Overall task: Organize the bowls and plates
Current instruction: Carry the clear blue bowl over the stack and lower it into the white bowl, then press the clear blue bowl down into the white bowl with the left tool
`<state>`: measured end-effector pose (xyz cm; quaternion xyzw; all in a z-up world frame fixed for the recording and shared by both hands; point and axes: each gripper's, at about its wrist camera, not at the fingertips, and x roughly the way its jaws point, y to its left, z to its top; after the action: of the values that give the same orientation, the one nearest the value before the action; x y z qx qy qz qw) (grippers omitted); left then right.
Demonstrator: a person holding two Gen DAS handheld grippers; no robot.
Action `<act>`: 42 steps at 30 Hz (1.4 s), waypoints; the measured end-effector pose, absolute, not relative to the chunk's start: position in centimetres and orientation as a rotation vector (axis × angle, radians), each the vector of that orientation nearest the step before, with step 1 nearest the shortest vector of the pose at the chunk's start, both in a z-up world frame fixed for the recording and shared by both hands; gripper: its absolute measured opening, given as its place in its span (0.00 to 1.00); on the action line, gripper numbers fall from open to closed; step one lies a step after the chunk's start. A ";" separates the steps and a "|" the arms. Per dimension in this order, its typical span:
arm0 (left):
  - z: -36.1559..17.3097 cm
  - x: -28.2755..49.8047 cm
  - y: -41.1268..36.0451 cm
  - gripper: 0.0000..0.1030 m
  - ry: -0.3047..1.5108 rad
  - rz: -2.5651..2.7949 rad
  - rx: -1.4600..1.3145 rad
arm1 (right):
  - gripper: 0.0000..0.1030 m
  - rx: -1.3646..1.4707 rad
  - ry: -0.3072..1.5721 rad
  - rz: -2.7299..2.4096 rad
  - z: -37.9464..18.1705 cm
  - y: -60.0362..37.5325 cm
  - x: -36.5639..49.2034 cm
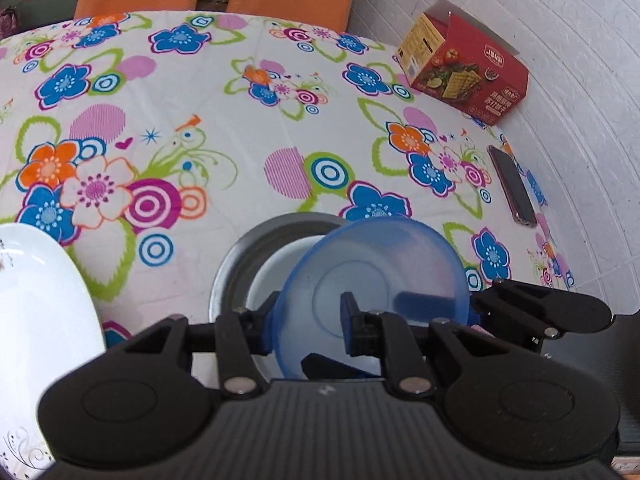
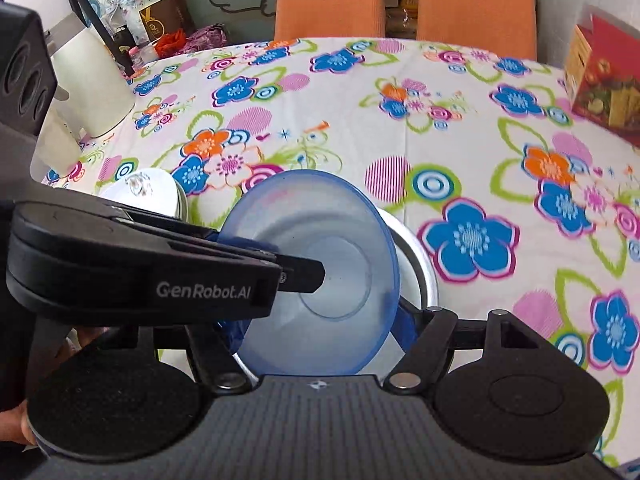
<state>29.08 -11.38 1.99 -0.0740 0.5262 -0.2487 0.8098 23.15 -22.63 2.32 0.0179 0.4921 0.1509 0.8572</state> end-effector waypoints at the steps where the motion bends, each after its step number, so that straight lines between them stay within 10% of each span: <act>1: 1.7 29.0 -11.5 0.15 1.125 -0.525 -0.149 | 0.56 0.051 1.037 0.321 2.0 -22.9 23.0; 18: 6.1 24.5 -7.5 0.61 0.757 -0.419 -0.109 | 0.55 0.098 0.615 0.113 4.0 -26.0 17.7; 42: 0.4 25.6 -8.6 0.63 0.784 -0.322 -0.031 | 0.57 0.171 0.643 -0.019 -2.2 -25.4 17.9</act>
<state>25.61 -8.58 0.44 -0.0149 0.3805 -0.1561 0.9114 17.86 -25.45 -2.20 0.0841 0.3158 -0.0095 0.9450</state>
